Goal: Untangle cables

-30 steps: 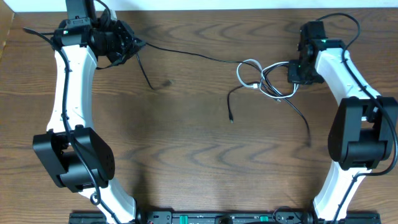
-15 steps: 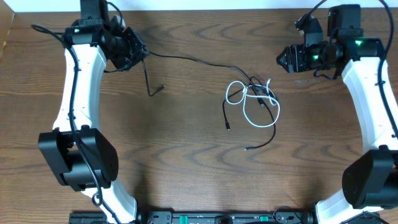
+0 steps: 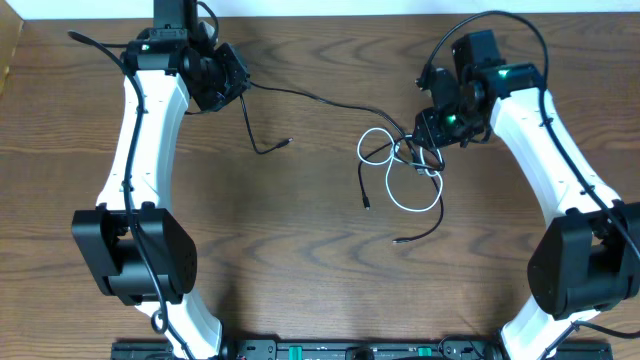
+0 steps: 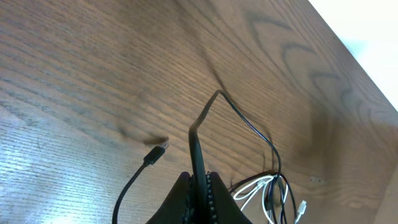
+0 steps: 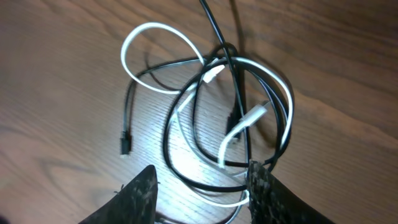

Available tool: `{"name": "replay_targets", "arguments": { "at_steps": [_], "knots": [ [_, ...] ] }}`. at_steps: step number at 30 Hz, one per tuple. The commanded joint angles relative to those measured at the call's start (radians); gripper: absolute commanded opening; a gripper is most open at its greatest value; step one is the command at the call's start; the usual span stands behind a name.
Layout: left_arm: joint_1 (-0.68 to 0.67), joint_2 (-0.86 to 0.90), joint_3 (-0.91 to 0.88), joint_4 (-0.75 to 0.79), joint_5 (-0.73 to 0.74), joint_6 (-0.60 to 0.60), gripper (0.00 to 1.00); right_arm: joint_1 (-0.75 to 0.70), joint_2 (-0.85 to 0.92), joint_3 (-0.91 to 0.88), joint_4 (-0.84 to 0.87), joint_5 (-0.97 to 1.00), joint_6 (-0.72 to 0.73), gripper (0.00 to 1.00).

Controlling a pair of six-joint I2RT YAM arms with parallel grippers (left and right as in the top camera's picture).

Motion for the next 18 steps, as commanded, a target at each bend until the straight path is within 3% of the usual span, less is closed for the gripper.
{"name": "replay_targets", "arguments": {
  "at_steps": [1,4,5,6,7,10,14,18],
  "knots": [
    [-0.016,0.002,-0.002,-0.002,-0.013,0.021,0.07,0.006,0.033,-0.037,0.025,0.047,0.023,0.42],
    [-0.048,0.002,-0.002,0.002,-0.013,0.037,0.07,-0.005,0.058,-0.037,0.039,0.064,0.107,0.43],
    [-0.059,0.002,-0.002,0.005,-0.013,0.047,0.17,-0.01,0.062,-0.037,0.043,0.064,0.127,0.45],
    [-0.073,0.002,-0.002,0.01,-0.014,0.054,0.49,-0.016,0.069,-0.037,0.048,0.064,0.141,0.47],
    [-0.083,0.002,-0.002,0.018,-0.013,0.053,0.95,-0.022,0.07,-0.037,0.051,0.064,0.153,0.47],
    [-0.097,0.002,0.002,0.04,0.009,0.054,0.96,-0.042,0.071,-0.037,0.058,0.064,0.174,0.49],
    [-0.133,0.002,0.061,0.032,0.163,0.158,0.96,-0.09,0.071,-0.037,0.065,0.062,0.214,0.54],
    [-0.232,0.003,0.072,0.027,0.159,0.235,0.97,-0.166,0.071,-0.037,0.095,-0.018,0.264,0.55]
  ]
}}
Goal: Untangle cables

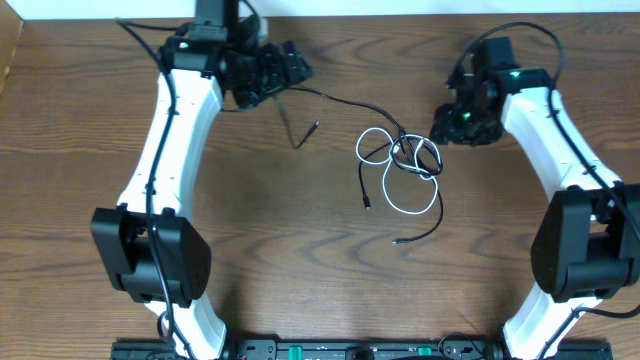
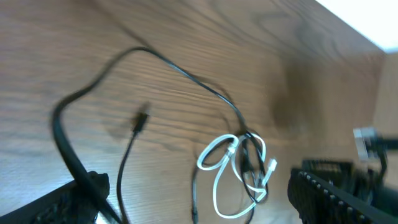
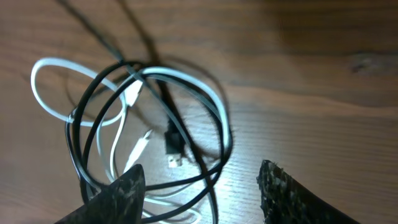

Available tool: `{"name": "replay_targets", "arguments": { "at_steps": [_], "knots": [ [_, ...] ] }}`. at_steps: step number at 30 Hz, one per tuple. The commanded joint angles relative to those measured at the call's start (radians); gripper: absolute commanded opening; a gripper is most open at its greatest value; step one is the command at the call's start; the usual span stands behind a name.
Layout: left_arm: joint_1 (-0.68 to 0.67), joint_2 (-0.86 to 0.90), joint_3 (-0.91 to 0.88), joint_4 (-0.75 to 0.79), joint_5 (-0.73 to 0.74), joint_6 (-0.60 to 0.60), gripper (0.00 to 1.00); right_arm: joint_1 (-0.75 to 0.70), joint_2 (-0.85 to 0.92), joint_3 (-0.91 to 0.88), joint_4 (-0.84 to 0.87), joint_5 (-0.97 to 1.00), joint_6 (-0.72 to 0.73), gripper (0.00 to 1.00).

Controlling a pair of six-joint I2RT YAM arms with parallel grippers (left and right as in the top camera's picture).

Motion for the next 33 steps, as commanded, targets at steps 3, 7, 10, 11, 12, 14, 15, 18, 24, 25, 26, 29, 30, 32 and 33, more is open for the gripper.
{"name": "replay_targets", "arguments": {
  "at_steps": [3,7,10,11,12,14,15,18,24,25,26,29,30,32,33],
  "knots": [
    [-0.131,0.019,0.055,-0.01,0.003,0.15,0.97,-0.091,0.005,-0.003,0.027,-0.132,0.056,0.55],
    [-0.169,0.084,0.143,-0.091,0.002,0.337,0.97,-0.113,0.005,-0.003,0.025,-0.142,0.055,0.55],
    [-0.203,0.13,0.152,-0.106,-0.046,0.435,0.95,-0.112,0.005,-0.003,0.026,-0.141,0.055,0.55],
    [-0.21,0.142,0.152,-0.107,-0.055,0.441,0.95,-0.112,0.005,-0.003,0.026,-0.141,0.055,0.55],
    [-0.232,0.174,0.151,-0.103,-0.067,0.44,0.91,-0.112,0.005,-0.003,0.027,-0.14,0.053,0.56],
    [-0.267,0.237,0.152,-0.081,-0.068,0.435,0.86,-0.112,0.005,-0.003,0.027,-0.137,0.05,0.56],
    [-0.282,0.265,0.152,-0.068,-0.068,0.427,0.85,-0.112,0.005,-0.003,0.026,-0.137,0.047,0.56],
    [-0.302,0.317,0.153,0.024,-0.065,0.237,0.85,-0.112,0.005,-0.003,0.024,-0.137,0.044,0.56],
    [-0.332,0.345,0.153,0.077,0.023,0.021,0.86,-0.112,0.005,-0.003,0.027,-0.134,0.044,0.56],
    [-0.337,0.351,0.153,0.08,0.023,0.009,0.85,-0.112,0.005,-0.003,0.027,-0.134,0.044,0.56],
    [-0.34,0.355,0.153,0.083,0.023,0.002,0.85,-0.112,0.005,-0.003,0.027,-0.134,0.044,0.56],
    [-0.343,0.394,0.153,0.077,0.029,-0.093,0.79,-0.112,0.005,-0.003,0.027,-0.134,0.036,0.56],
    [-0.344,0.409,0.152,0.078,0.053,-0.114,0.74,-0.112,0.005,-0.003,0.027,-0.134,0.036,0.56],
    [-0.352,0.428,0.15,0.082,0.097,-0.138,0.71,-0.112,0.005,-0.003,0.027,-0.134,0.036,0.56],
    [-0.357,0.439,0.149,0.082,0.106,-0.138,0.69,-0.112,0.005,-0.003,0.027,-0.134,0.036,0.56]
  ]
}}
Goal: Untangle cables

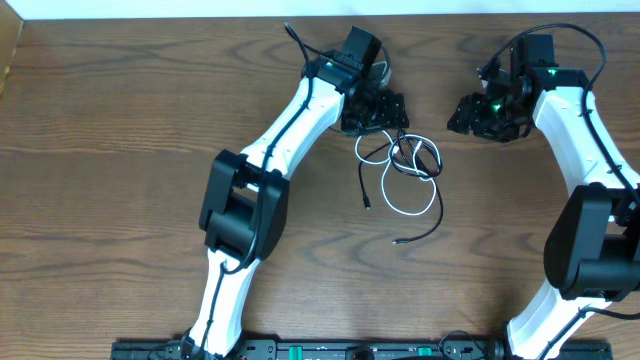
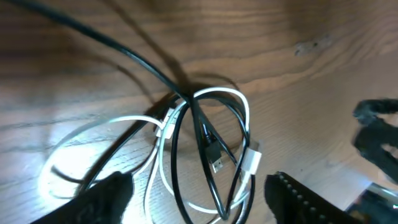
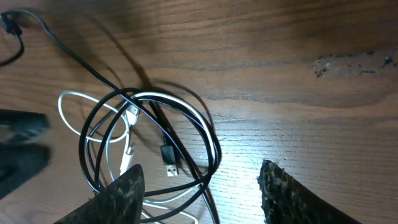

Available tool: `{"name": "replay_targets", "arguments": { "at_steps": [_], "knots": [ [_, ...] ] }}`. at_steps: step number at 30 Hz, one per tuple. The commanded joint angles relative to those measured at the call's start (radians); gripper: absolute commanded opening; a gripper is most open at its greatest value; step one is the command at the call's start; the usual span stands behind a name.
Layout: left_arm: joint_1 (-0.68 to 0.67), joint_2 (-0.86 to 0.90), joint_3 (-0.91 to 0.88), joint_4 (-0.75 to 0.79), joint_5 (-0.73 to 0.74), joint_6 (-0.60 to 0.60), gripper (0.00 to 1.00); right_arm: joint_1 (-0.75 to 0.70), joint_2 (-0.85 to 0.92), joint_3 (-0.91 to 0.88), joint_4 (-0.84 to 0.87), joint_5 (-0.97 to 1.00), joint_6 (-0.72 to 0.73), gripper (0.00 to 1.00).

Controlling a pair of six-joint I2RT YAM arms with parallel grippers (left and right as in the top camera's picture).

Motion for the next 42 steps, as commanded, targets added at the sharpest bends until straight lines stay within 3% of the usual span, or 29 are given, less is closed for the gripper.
{"name": "replay_targets", "arguments": {
  "at_steps": [1,9,16,18,20,21,23,25,32,42],
  "knots": [
    [-0.015,0.063,0.01,0.0,0.07,-0.074,0.68,-0.001,0.005,-0.003,0.001,-0.013,-0.008,0.55],
    [-0.041,0.081,0.009,0.023,0.069,-0.114,0.43,-0.001,0.005,-0.003,-0.003,-0.013,-0.016,0.56],
    [-0.069,0.081,0.001,0.022,0.064,-0.114,0.42,-0.001,0.005,-0.003,-0.003,-0.013,-0.016,0.56],
    [-0.075,0.081,0.001,0.021,0.045,-0.113,0.38,-0.001,0.005,-0.003,-0.003,-0.013,-0.016,0.56],
    [-0.074,0.081,0.001,0.021,0.047,-0.113,0.21,-0.001,0.005,-0.003,-0.005,-0.013,-0.016,0.56],
    [-0.069,0.081,0.001,0.021,0.047,-0.1,0.08,-0.001,0.005,-0.003,-0.007,-0.013,-0.016,0.56],
    [-0.055,0.078,0.002,0.022,0.076,-0.062,0.07,-0.001,0.005,-0.003,-0.01,-0.013,-0.033,0.56],
    [-0.029,0.077,0.002,0.05,0.212,-0.037,0.07,-0.001,0.005,-0.003,-0.01,-0.013,-0.04,0.56],
    [0.087,0.054,0.024,0.045,0.449,-0.047,0.07,0.0,0.005,-0.003,-0.007,-0.024,-0.041,0.56],
    [0.288,-0.114,0.031,-0.014,0.424,-0.002,0.07,0.066,0.005,-0.003,0.013,-0.025,-0.041,0.56]
  ]
}}
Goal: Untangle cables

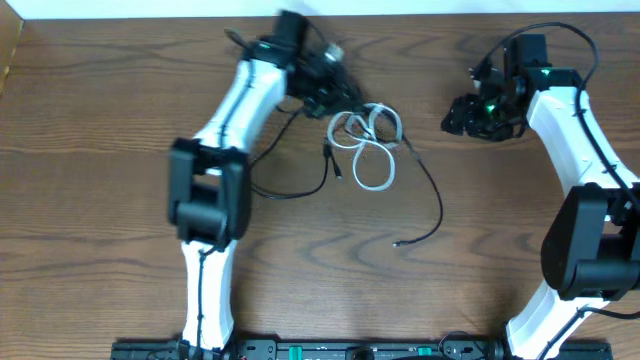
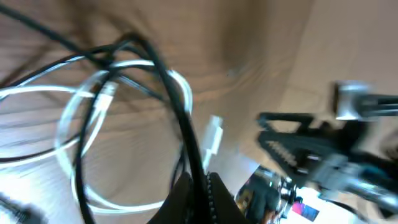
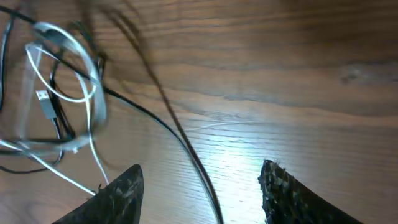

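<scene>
The tangle (image 1: 366,140) of white and black cables lies on the wooden table, back centre. My left gripper (image 1: 338,93) is at its back left edge, shut on a black cable (image 2: 180,118) that rises out of the white loops (image 2: 81,118) into my left gripper (image 2: 200,186). One black strand (image 1: 433,195) trails from the knot to a plug (image 1: 398,242) at the front. My right gripper (image 1: 463,114) hovers open to the right of the tangle. Between the fingers of my right gripper (image 3: 200,167) a black cable (image 3: 180,140) crosses the table, untouched.
A loose black cable loop (image 1: 290,188) lies left of the tangle beside the left arm. The table's back edge (image 1: 420,14) runs close behind both grippers. The right arm (image 2: 311,146) shows at the right of the left wrist view.
My left gripper was open over the tangle and is now shut on a black cable. The tangle lies further left and back, with one black strand stretched out. The right gripper stays open.
First my left gripper held a black cable at the far left while the right hung open over the tangle. Then the left was open further right and the right had drawn back. Then the left was open over the tangle; now it grips a black strand, tangle shifted left.
</scene>
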Available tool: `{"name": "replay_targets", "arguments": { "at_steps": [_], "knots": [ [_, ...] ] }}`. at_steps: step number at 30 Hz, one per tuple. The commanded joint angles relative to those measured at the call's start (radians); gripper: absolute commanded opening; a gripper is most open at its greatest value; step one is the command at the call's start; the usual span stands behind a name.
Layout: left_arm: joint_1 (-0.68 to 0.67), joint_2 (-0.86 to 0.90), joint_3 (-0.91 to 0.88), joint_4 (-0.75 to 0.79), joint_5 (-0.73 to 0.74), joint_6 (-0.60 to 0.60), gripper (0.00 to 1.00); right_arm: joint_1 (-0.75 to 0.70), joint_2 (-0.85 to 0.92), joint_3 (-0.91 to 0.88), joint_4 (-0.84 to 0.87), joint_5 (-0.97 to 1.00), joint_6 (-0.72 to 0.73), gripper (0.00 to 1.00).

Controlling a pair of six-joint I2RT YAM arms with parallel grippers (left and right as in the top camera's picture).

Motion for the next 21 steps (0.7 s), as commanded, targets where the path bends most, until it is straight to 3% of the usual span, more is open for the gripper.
{"name": "replay_targets", "arguments": {
  "at_steps": [1,7,12,16,21],
  "knots": [
    [0.055,-0.129,0.031,-0.027,0.02,0.051,0.07,0.042,0.005,-0.003,0.01,-0.025,-0.015,0.56],
    [0.119,-0.2,0.031,-0.026,0.071,0.089,0.07,0.087,0.005,-0.003,0.029,-0.307,-0.181,0.56],
    [0.159,-0.238,0.031,-0.026,0.171,0.127,0.07,0.101,0.005,-0.003,0.061,-0.527,-0.229,0.56],
    [0.159,-0.239,0.031,-0.027,0.182,0.126,0.07,0.133,0.005,-0.003,0.094,-0.512,-0.228,0.56],
    [0.159,-0.239,0.031,-0.022,0.221,0.079,0.07,0.21,0.014,-0.003,0.166,-0.32,-0.177,0.6]
  ]
}}
